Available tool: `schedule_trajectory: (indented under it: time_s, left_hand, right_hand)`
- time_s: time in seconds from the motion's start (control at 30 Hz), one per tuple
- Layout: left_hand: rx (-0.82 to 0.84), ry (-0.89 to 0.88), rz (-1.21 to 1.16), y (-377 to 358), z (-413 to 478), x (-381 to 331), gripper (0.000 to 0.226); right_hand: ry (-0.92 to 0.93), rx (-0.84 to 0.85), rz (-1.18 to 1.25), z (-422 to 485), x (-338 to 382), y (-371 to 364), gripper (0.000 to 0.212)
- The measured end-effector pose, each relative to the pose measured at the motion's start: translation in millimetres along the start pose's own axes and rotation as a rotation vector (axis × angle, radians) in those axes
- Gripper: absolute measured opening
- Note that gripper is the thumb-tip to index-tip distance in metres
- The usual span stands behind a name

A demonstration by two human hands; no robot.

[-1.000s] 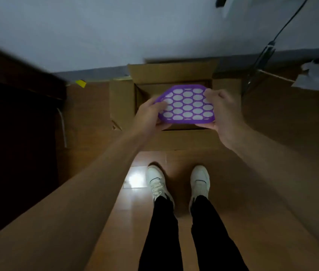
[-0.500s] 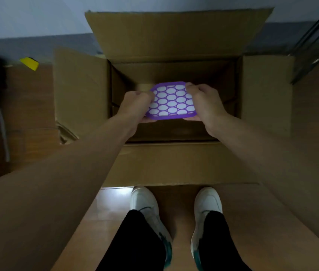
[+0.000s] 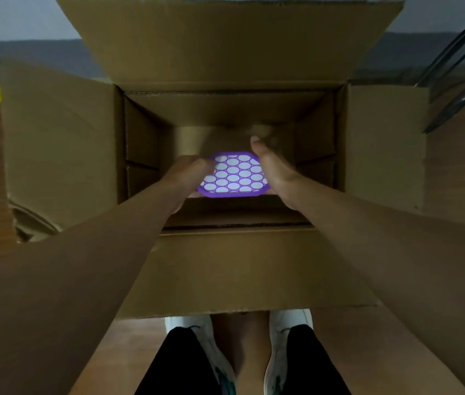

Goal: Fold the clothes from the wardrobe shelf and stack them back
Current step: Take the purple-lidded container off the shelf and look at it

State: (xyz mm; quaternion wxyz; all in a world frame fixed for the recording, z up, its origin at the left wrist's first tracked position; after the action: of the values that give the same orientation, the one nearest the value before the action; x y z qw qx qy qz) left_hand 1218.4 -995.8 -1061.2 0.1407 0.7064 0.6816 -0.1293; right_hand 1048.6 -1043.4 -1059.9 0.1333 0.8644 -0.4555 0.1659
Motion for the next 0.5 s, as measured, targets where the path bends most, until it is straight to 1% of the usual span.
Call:
schedule_trajectory:
  time_s: [0.07,0.13,0.17,0.23,0.3,0.4,0.5]
  left_hand:
    - [0.0,-0.016,0.052,1.5,-7.1,-3.7,0.026]
    - [-0.061,-0.079,0.157,2.7,-15.7,-12.4,0.042]
    - [-0.105,-0.119,0.176,4.6,-23.7,-17.8,0.048]
    - [-0.15,-0.188,0.128,9.2,-52.4,-26.8,0.054]
    - [-0.151,-0.233,0.066,10.1,-91.6,-37.3,0.048]
    - [-0.146,-0.282,0.042,8.6,-165.2,-51.3,0.035]
    - [-0.131,-0.276,-0.103,13.2,-255.3,-69.5,0.028]
  right_hand:
    - [-0.009,0.016,-0.038,-3.1,1.0,0.4,0.067]
    - [0.007,-0.036,-0.159,-6.5,2.2,5.6,0.066]
    - [0.033,-0.073,-0.221,-12.6,4.6,8.3,0.063]
    - [0.091,-0.097,-0.279,-37.2,11.5,7.8,0.05]
    - [0.14,-0.103,-0.242,-76.4,22.1,6.1,0.041]
    - [0.231,-0.126,-0.161,-156.9,50.0,4.7,0.027]
    - [0.275,-0.08,-0.113,-250.2,96.3,2.5,0.021]
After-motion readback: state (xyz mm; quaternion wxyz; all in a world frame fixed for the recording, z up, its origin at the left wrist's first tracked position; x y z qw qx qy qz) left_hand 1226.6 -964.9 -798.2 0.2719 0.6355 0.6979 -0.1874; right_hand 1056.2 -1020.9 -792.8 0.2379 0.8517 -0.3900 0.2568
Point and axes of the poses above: each hand's wrist, its own z-axis towards the middle knuckle, its own y-axis out of the back of the hand, x = y × z, the point moved 5 cm from there along z, towards the middle knuckle, and after that the axes turned 12 degrees about x, right-handed, at the moved point
